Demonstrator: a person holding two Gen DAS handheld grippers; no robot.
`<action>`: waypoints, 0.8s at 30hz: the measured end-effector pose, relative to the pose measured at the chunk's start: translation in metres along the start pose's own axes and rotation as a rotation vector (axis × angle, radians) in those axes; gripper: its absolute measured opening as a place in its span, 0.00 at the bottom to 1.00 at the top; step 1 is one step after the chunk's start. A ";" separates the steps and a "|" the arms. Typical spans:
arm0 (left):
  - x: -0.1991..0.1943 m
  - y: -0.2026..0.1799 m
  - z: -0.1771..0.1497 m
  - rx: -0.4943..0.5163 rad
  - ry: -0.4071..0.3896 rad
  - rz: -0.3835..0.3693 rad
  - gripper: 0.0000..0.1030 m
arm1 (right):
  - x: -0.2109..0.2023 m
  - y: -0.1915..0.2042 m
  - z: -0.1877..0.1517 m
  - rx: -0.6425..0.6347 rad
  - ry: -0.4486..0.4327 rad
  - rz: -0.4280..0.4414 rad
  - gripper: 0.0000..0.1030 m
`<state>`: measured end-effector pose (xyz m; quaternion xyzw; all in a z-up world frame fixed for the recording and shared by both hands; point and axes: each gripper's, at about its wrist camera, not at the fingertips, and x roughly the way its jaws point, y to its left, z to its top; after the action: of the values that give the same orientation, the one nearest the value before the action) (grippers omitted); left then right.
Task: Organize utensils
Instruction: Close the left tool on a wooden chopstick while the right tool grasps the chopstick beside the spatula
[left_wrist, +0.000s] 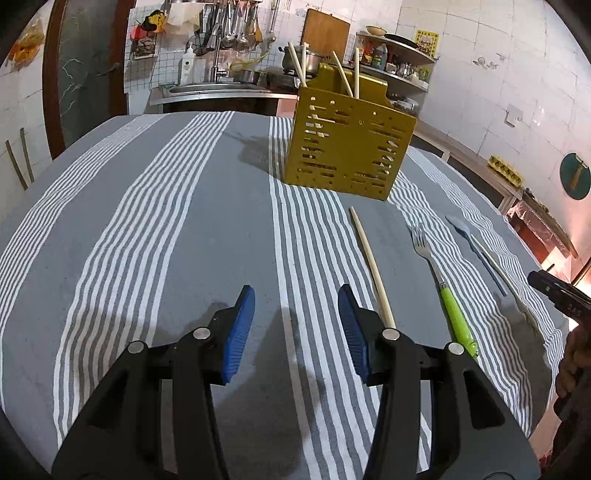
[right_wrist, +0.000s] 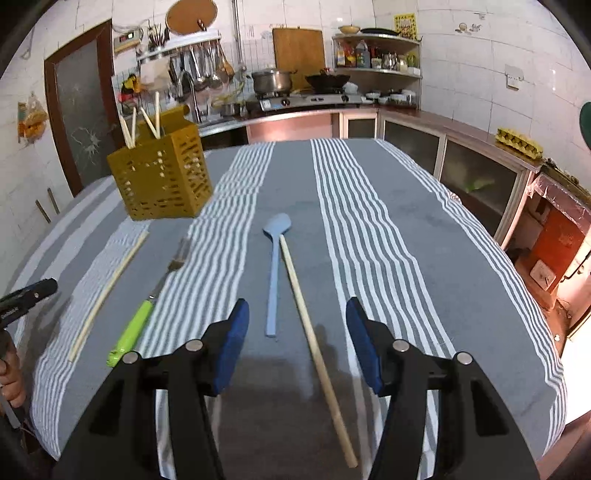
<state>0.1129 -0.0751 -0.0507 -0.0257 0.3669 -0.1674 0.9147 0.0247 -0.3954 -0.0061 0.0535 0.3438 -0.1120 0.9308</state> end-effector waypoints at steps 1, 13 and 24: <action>0.002 -0.002 0.002 0.000 0.005 -0.006 0.44 | 0.003 -0.001 0.001 -0.009 0.011 0.004 0.52; 0.047 -0.045 0.021 0.084 0.103 -0.034 0.44 | 0.053 0.004 0.021 -0.094 0.152 -0.040 0.44; 0.099 -0.065 0.035 0.126 0.221 -0.016 0.44 | 0.086 -0.004 0.034 -0.106 0.228 -0.099 0.29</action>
<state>0.1846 -0.1707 -0.0795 0.0475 0.4538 -0.1994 0.8672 0.1087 -0.4198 -0.0366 -0.0002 0.4548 -0.1327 0.8807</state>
